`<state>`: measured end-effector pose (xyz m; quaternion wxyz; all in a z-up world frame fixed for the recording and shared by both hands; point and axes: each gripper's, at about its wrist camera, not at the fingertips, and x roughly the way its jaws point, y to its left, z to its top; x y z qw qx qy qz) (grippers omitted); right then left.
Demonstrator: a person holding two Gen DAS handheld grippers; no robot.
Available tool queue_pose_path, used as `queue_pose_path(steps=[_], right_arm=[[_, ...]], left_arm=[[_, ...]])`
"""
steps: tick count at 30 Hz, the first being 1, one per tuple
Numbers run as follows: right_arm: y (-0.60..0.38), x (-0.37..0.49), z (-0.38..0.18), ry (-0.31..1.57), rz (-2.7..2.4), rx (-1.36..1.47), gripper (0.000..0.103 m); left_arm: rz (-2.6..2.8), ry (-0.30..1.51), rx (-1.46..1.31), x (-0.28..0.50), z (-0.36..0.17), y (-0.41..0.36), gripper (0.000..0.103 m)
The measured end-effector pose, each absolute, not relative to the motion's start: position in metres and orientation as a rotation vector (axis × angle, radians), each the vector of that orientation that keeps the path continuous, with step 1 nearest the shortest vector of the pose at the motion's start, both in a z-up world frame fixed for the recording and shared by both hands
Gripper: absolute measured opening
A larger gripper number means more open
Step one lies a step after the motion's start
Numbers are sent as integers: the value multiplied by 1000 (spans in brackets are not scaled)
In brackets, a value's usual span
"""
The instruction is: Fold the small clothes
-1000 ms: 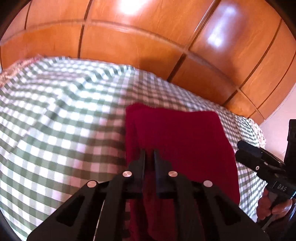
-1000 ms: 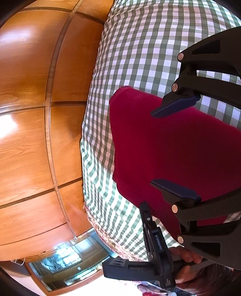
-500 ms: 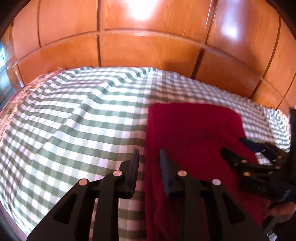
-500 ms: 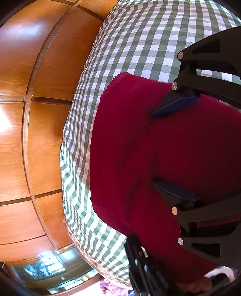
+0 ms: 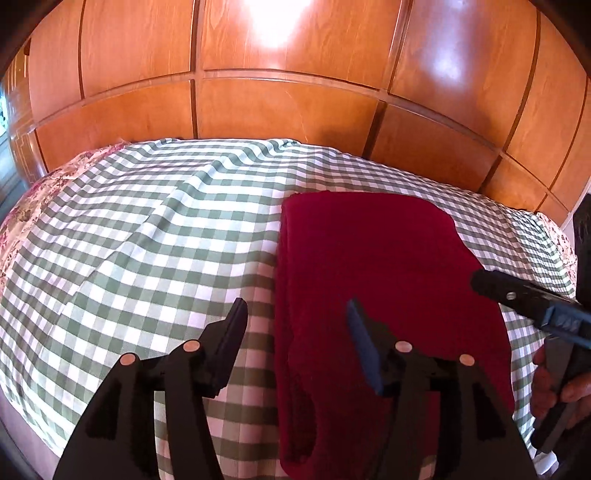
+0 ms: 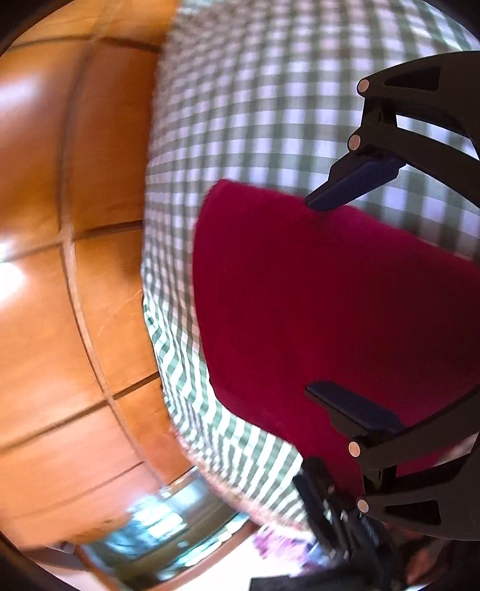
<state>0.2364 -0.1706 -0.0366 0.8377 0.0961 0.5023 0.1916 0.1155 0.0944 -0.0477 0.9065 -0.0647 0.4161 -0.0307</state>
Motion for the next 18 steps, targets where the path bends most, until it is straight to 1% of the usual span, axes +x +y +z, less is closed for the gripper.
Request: queue_pose_path(steps=[7,9,14,15,16,17,18], right_arm=[[-190,227,-59,1153,504,413,92],[-187,227,-64,1161,514,420,93],[-188,231,-87,1218,562,512,92],[-189,231,-90,1213,574,532,92],[-189,231,-91,1211,586,543,92],[-188,232,-92,1214,598,551,92],[-184,235,-93,1222,608,559,91]], left_arm=[[-101,886,-170,115,-61,100,56],[-135,899,-191,116,-67,102,56],[-223,920,-270,120,-84,111,57],[-248,919,-298,121,-87,115,55],[-271,920,-318,122,-89,117,50],[-295,922,-335,122,-91,118,47],[-318,920,-347,123,-93,119,42]])
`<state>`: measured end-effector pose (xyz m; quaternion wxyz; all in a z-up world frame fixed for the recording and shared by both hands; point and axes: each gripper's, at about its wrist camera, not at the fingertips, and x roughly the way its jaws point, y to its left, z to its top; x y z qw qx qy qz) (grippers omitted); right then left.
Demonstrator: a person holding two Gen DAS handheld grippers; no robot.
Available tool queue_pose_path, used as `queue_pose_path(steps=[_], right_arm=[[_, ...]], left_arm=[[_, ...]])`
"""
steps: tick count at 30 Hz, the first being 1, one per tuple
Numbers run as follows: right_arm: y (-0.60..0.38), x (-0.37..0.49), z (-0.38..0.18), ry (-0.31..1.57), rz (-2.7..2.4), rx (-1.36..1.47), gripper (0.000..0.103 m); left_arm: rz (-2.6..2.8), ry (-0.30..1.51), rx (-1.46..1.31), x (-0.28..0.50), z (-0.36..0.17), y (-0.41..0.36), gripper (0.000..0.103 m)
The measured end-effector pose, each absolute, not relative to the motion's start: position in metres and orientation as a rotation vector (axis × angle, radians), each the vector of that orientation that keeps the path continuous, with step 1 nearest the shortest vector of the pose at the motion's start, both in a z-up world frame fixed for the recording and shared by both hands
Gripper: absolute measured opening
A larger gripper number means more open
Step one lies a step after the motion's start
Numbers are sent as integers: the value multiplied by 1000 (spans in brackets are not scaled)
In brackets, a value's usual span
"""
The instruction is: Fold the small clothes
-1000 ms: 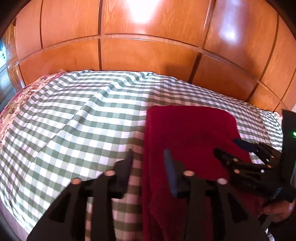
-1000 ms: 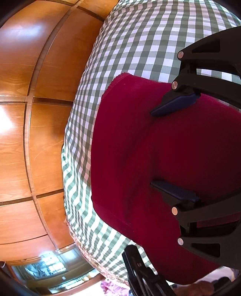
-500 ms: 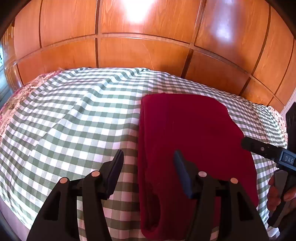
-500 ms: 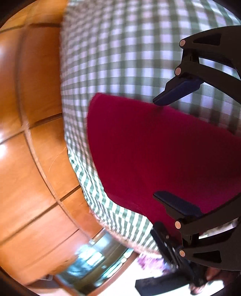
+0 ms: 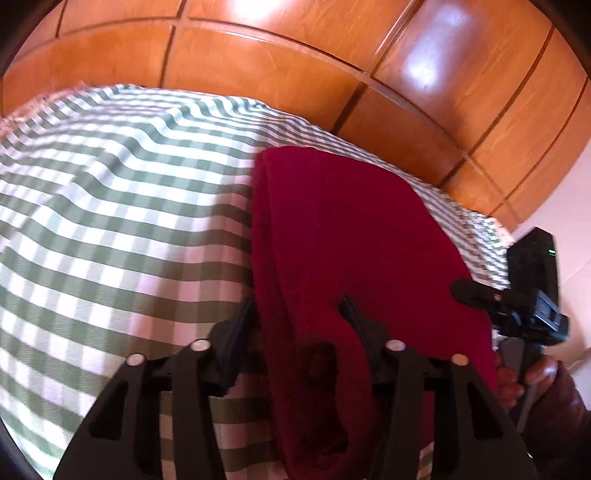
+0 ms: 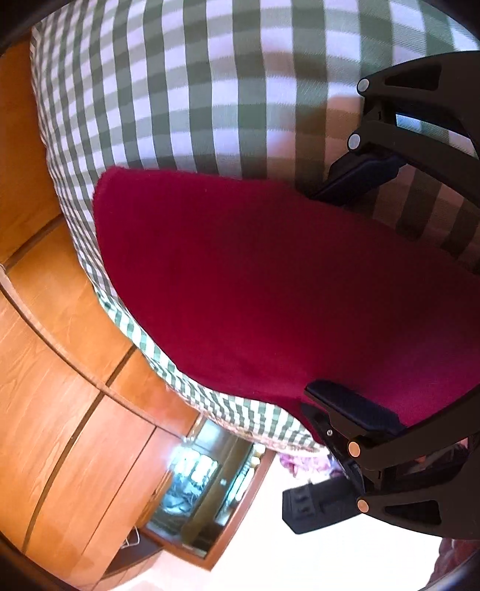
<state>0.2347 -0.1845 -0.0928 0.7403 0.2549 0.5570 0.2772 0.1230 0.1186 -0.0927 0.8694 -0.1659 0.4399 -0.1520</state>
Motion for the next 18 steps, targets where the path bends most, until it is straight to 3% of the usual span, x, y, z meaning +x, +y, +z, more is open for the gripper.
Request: queue_pose_path(steps=[5,9,12,18], right_arm=[[-162,243,-95,1245,627,512,78],[-156,240,-88,1235,623,491,53],[-159,227,-64,1179,626,446,47],[-190,200,-10,1048,591,402,44]], left_arm=[[-348,904,-348,122,-95,117,32],[-360,888,-381,116,-91,119,26],[-395,868,-380,109,-81,112,24],[-519,850,-350,119,-58,61,24]])
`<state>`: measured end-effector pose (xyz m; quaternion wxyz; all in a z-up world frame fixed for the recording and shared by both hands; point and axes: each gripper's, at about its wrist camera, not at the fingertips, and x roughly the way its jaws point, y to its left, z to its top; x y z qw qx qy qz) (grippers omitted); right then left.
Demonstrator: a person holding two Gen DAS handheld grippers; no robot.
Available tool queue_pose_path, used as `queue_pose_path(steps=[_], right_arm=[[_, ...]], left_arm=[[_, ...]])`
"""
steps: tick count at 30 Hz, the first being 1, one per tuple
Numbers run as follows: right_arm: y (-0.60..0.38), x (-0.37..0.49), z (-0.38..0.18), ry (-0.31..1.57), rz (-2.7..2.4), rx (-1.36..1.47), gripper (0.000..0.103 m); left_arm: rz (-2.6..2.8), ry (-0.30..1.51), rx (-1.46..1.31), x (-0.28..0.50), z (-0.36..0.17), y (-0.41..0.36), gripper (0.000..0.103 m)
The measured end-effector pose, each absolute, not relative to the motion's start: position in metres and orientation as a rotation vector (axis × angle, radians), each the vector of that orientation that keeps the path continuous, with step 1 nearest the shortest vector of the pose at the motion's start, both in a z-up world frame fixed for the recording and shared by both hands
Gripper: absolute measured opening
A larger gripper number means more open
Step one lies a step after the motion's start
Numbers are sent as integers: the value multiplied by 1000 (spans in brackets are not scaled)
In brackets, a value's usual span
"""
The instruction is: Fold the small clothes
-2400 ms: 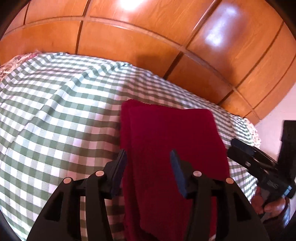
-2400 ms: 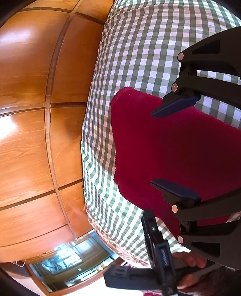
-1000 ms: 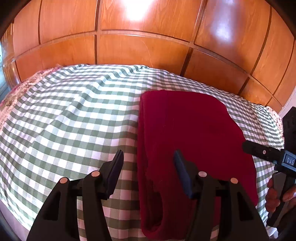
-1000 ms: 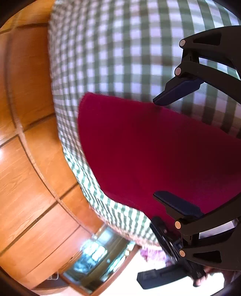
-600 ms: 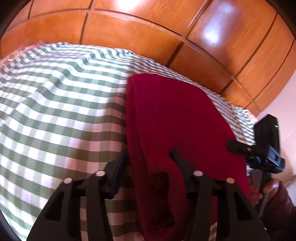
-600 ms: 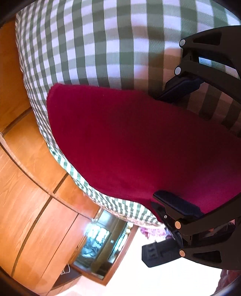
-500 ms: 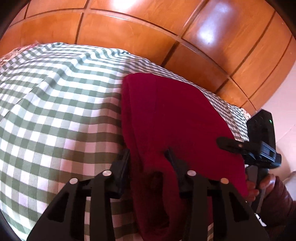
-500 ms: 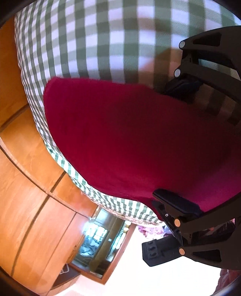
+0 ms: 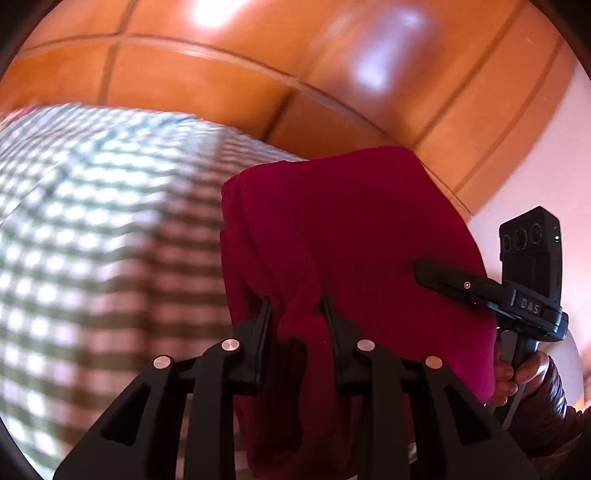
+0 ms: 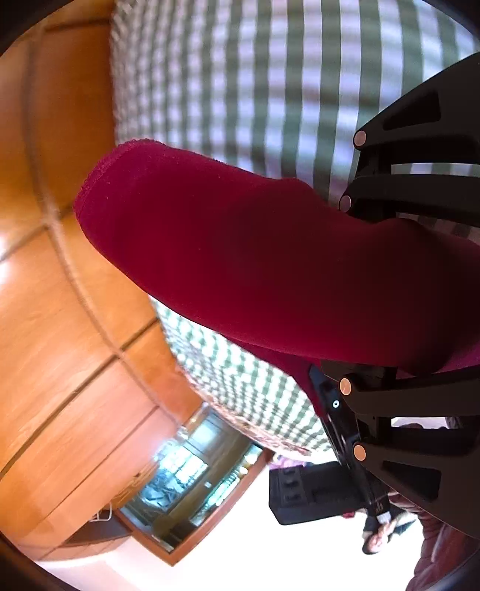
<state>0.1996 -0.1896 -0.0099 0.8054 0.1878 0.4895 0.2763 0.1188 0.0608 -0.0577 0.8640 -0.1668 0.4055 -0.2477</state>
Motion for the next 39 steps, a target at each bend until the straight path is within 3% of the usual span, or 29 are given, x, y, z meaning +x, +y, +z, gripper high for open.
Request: queue_pose_path(steps=[10,13,17,19,20,24,28,30,33,37,39], right_arm=[[-345,192,49,852,315,432,44],[-393,195,37,853,220,469,44],[-455,188,-13,934,53,533,47],[-476,180,-49,1012,-27,561,58],[-482,173,-63,1026,-48,580,68],[-486,153,-57,973,-95,600,80],[-476,144,-15,903,-189,441,80],[-473,145,3,863,-200,400,72],[-455,149,18,838,-176,319,68],[-420,172,-24,1000,-215,147,68],[-412,169,-44,981,-269,102,70]], left_arm=[[-752,808,-127,192,1,-127,24],[-768,855,-48,210,-9,-184,24],[-724,1018,112,229,-65,-252,27],[-711,990,152,225,-84,-262,35],[-705,975,160,223,-84,-264,35],[-675,939,193,214,-71,-263,35],[-646,886,200,199,-60,-247,35],[-624,864,225,193,-61,-247,35],[-605,848,263,198,-68,-255,37],[-591,856,249,201,-70,-253,41],[-585,858,233,199,-69,-249,43]])
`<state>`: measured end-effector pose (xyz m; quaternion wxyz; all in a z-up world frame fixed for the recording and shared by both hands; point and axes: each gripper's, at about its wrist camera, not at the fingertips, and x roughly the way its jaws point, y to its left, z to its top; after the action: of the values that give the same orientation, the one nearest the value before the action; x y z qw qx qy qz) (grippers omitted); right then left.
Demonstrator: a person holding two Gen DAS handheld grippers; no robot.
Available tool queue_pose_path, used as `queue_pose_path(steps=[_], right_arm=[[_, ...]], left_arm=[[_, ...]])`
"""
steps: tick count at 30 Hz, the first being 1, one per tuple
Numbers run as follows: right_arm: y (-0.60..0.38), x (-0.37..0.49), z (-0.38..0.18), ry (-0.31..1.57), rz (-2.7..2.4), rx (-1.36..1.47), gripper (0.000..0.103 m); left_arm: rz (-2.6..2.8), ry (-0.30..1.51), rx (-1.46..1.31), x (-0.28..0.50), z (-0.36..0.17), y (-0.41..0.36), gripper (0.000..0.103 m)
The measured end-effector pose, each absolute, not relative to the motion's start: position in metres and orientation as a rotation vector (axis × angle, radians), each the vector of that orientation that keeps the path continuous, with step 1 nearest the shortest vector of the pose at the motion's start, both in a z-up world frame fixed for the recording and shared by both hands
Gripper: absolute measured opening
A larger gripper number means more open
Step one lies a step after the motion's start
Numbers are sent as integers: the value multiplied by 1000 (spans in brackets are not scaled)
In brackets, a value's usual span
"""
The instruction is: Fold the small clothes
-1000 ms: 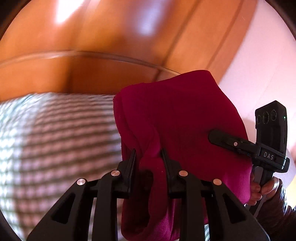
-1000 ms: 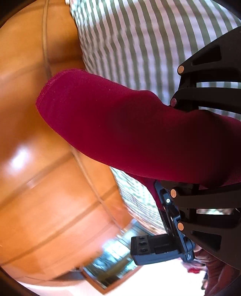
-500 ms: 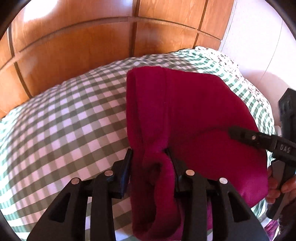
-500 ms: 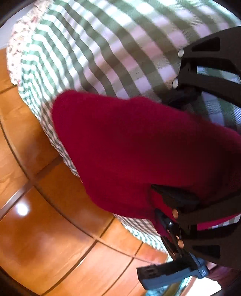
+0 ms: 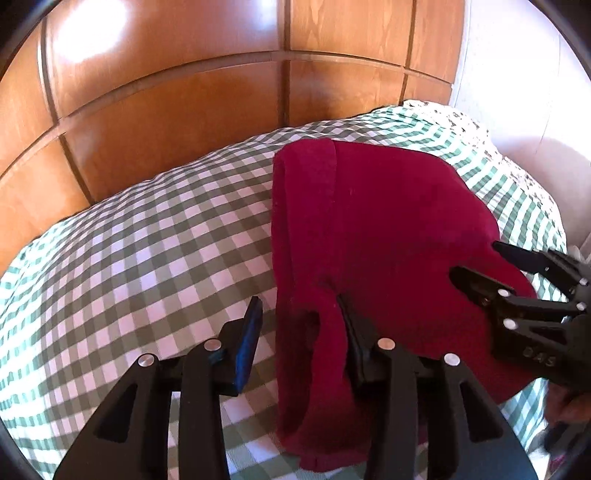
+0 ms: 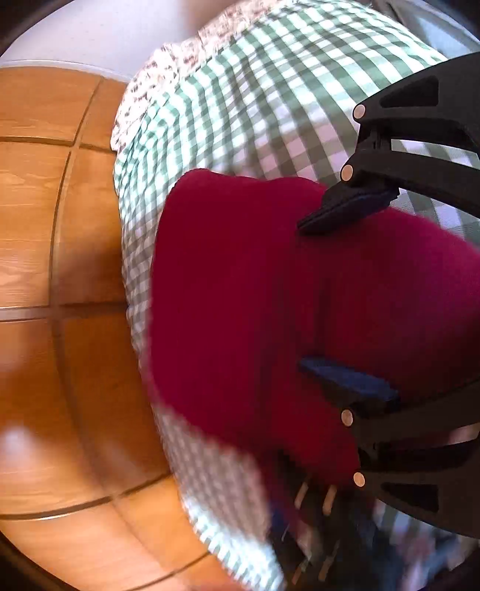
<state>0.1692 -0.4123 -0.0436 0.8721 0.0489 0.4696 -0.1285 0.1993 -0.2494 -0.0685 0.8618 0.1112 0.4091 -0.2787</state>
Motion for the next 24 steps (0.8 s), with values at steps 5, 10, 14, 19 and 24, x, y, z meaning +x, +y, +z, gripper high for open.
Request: queue_pose_path(steps=[5,10,14,19,24], right_arm=[[-410,161,-36,971,-326,112,70],[-395,148,-16,940,-351,119,76],[-381,132,-4,918,-337,133,76],[-365,114,1,909,-331,87,76],[-358,105,-5,919,-329,85,76]], left_arm=[[-566,878,147,198,-58,-234,51],[-536,851,112,185,-49,-219,58],[-530,821,107,175,-42,-212,58],[-522,797,107,164,-37,-206,58],[-512,806,106,164,-41,-206,58]])
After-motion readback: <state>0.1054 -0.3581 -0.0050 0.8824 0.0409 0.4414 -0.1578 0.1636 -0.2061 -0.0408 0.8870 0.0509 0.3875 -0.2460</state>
